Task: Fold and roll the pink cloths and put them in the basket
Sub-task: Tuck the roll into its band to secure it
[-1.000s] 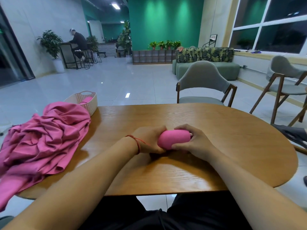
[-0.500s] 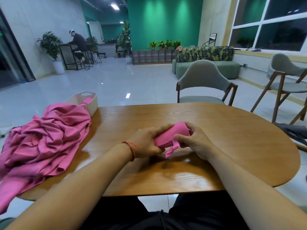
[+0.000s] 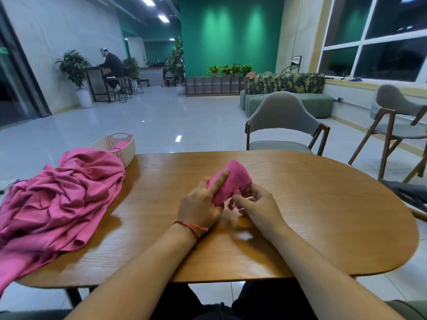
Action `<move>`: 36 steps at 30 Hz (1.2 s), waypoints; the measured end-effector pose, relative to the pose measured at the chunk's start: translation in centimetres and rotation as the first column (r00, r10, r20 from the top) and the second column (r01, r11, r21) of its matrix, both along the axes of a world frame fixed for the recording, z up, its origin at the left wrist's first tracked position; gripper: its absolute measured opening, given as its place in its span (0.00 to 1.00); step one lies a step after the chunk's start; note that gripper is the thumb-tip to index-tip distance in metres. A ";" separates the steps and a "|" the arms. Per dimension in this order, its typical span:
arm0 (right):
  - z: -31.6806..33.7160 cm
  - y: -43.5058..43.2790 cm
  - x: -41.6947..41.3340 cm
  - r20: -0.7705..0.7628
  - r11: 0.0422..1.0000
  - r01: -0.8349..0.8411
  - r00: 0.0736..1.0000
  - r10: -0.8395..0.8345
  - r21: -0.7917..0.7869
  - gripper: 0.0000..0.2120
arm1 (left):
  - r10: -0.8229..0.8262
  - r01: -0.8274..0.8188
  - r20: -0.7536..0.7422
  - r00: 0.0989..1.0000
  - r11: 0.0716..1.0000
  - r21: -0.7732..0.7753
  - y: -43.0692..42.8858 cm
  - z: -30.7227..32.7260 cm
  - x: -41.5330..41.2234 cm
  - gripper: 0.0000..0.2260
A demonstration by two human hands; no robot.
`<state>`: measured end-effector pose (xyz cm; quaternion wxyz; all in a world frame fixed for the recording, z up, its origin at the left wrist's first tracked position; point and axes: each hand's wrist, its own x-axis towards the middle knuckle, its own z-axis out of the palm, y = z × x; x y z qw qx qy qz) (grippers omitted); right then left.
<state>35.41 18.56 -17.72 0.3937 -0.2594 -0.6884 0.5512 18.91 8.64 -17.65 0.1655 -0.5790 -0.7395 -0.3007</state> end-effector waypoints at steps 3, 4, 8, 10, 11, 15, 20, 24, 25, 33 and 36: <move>0.3 -0.3 0.2 0.049 0.992 0.086 0.995 -0.091 0.095 0.06 | 0.061 -0.062 0.040 0.997 0.998 0.018 -0.1 -0.2 -0.2 0.45; 0.3 -0.4 0.2 0.061 0.986 0.087 0.993 -0.097 0.145 0.05 | 0.076 -0.077 0.053 0.996 0.997 0.024 -0.2 -0.2 -0.3 0.44; 0.0 -1.1 -0.1 0.072 0.950 0.064 0.993 -0.090 0.306 0.13 | 0.078 -0.079 0.056 0.995 0.996 0.030 -0.3 -0.2 -0.2 0.42; 0.0 -0.8 -0.1 0.044 0.914 0.125 0.987 -0.154 0.386 0.11 | 0.076 -0.078 0.050 0.996 0.997 0.024 -0.3 -0.1 0.1 0.42; -0.1 -0.6 -0.2 0.033 0.892 0.161 0.981 -0.193 0.423 0.08 | 0.075 -0.076 0.045 0.996 0.997 0.022 -0.3 -0.1 0.2 0.43; -0.4 -0.6 -0.3 0.046 0.878 0.169 0.976 -0.212 0.448 0.12 | 0.081 -0.082 0.058 0.995 0.996 0.022 -0.3 -0.1 0.1 0.44; -0.2 -0.5 0.3 0.017 0.946 0.066 0.997 -0.075 0.316 0.12 | 0.112 -0.119 0.143 0.983 0.992 0.039 -0.3 -0.1 -1.0 0.45; 0.2 -0.5 0.3 0.009 0.962 0.068 0.997 -0.072 0.264 0.02 | 0.128 -0.132 0.117 0.985 0.991 0.031 -0.3 -0.1 -1.0 0.45; 0.4 -0.6 0.3 -0.013 0.969 0.047 0.999 -0.045 0.241 0.04 | 0.134 -0.137 0.098 0.986 0.990 0.026 -0.3 -0.1 -0.9 0.45; 0.8 -0.1 0.2 -0.071 0.982 -0.148 0.988 0.140 -0.117 0.06 | 0.102 -0.103 0.057 0.993 0.995 0.017 -0.3 -0.1 -0.6 0.42; 0.6 -0.2 0.1 0.001 0.973 -0.185 0.982 0.187 -0.140 0.08 | 0.095 -0.096 0.062 0.994 0.995 0.017 -0.4 -0.1 -0.7 0.41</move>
